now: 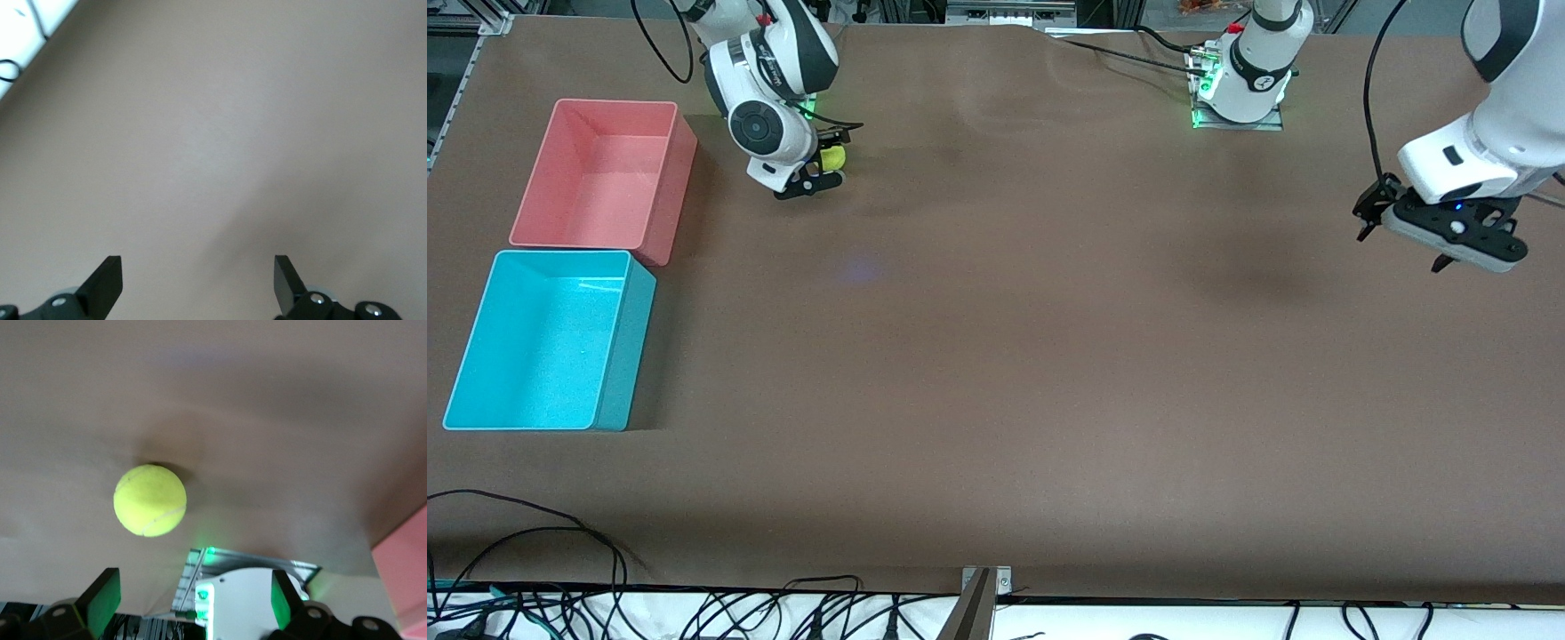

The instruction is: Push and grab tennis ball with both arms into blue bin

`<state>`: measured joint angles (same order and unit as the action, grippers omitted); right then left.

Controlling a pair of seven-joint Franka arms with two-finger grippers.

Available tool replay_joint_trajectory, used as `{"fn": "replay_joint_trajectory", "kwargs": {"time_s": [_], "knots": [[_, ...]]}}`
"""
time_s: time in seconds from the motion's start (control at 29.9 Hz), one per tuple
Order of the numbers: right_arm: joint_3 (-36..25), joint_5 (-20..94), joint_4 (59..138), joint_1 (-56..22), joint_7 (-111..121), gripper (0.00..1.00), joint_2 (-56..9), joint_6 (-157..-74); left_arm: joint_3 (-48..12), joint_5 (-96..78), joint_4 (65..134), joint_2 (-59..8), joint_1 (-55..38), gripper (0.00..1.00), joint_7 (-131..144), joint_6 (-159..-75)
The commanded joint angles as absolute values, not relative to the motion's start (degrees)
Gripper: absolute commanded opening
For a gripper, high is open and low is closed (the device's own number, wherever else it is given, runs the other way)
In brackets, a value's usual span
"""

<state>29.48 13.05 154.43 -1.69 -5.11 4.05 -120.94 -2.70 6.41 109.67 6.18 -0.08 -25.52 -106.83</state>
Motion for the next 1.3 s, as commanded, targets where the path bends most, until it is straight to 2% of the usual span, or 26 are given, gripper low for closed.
{"fn": "replay_joint_trajectory", "kwargs": {"time_s": [0.0, 0.3, 0.57, 0.63, 0.7, 0.8, 0.87, 0.9, 0.97, 1.27], "knots": [[30.2, 14.2, 155.7, -1.8, -5.7, 1.0, 2.7, -123.4, -2.4, 6.3, 106.4, 7.1, -0.6, 1.0, -19.9, -100.1], [31.8, 14.2, 157.8, -1.8, -5.8, 1.0, -1.1, -130.2, -2.1, 4.3, 102.8, 7.6, -0.5, 1.0, -12.6, -92.1], [31.8, 14.2, 158.0, -1.8, -5.7, 0.99, -5.4, -131.4, -2.0, 2.7, 99.9, 7.8, -0.3, 1.0, -7.9, -86.7], [31.8, 14.2, 158.0, -1.8, -5.7, 0.91, -5.8, -132.1, -1.9, 0.9, 99.3, 7.8, 0.1, 1.0, -7.6, -85.5], [31.8, 14.2, 157.9, -1.8, -5.7, 0.8, -5.9, -132.1, -1.9, -0.9, 99.1, 7.8, 0.2, 1.0, -7.4, -84.8], [31.8, 14.2, 157.5, -1.8, -5.6, 0.49, -6.0, -131.7, -1.9, -1.8, 98.8, 7.8, 0.2, 1.0, -6.4, -84.4], [31.8, 14.2, 157.2, -1.8, -5.6, 0.35, -5.9, -131.3, -2.0, -1.8, 98.8, 7.9, 0.3, 1.0, -6.2, -84.3], [31.8, 14.2, 157.0, -1.8, -5.6, 0.32, -5.9, -131.3, -2.0, -1.8, 98.8, 7.9, 0.2, 1.0, -6.2, -84.3], [31.7, 14.2, 156.7, -1.7, -5.6, 0.3, -5.9, -131.2, -2.0, -1.8, 98.8, 7.9, 0.2, 1.0, -6.1, -84.2], [31.0, 13.7, 152.5, -1.7, -5.4, 0.3, -2.4, -128.3, -2.0, -1.8, 98.8, 7.9, 0.2, 1.0, -6.1, -84.2]]}}
